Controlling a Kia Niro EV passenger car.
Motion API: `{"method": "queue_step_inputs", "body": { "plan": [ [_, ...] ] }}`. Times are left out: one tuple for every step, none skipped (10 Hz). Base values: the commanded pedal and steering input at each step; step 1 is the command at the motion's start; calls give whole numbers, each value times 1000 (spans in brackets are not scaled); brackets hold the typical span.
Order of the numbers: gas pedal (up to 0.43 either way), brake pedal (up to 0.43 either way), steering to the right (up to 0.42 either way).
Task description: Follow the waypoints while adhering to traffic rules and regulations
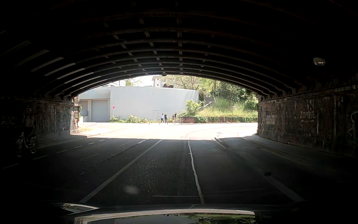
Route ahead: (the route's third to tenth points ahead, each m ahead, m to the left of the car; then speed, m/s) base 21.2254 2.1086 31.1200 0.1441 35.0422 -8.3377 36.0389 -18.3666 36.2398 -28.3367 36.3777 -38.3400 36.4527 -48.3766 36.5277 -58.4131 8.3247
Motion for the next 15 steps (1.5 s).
{"method": "queue_step_inputs", "body": {
  "plan": [
    [67,0,-1],
    [67,0,-1],
    [67,0,-1],
    [59,0,-1],
    [59,0,-1],
    [59,0,0],
    [47,0,1],
    [47,0,1],
    [39,0,2],
    [20,0,3],
    [0,0,3],
    [0,0,3],
    [0,0,4],
    [0,0,5],
    [0,0,5]
  ]
}}
